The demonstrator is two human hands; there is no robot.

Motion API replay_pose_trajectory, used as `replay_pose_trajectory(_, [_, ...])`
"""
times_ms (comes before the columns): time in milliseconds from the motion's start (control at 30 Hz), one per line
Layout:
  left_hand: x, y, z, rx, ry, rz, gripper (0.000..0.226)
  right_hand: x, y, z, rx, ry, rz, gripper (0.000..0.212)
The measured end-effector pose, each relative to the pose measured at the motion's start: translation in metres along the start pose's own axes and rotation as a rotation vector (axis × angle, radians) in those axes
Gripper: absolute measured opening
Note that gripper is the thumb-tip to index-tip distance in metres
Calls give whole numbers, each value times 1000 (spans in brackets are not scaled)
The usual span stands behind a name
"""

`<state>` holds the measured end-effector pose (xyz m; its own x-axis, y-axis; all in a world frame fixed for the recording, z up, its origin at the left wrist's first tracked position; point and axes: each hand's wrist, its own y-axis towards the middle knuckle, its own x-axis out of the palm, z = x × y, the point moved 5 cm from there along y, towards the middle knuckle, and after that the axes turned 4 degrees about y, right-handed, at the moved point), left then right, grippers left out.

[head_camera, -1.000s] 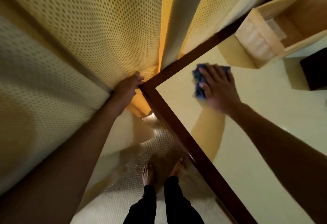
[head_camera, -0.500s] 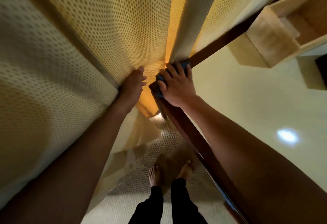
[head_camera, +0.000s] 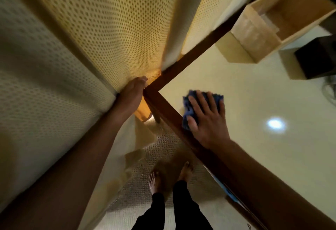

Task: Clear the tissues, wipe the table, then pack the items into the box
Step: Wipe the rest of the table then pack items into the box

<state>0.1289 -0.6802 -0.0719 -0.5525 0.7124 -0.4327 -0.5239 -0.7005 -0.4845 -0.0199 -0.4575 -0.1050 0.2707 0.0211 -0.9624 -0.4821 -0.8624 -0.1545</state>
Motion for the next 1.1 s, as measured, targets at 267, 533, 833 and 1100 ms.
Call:
replay_pose_trajectory(267, [5,-2,-4,62,131,47,41,-19,138,-25,68,44,17,65])
replay_pose_trajectory(533, [24,-3,51,451,386,103,31,-33,67,92,184,33,53,64])
replay_pose_trajectory(833, [100,46,160,408,249,-26,32,-18,15,71,-68,-12,20,63])
replay_pose_trajectory(1100, [177,112,260,196,-29,-27,58,-66,47,262,480,93,141,67])
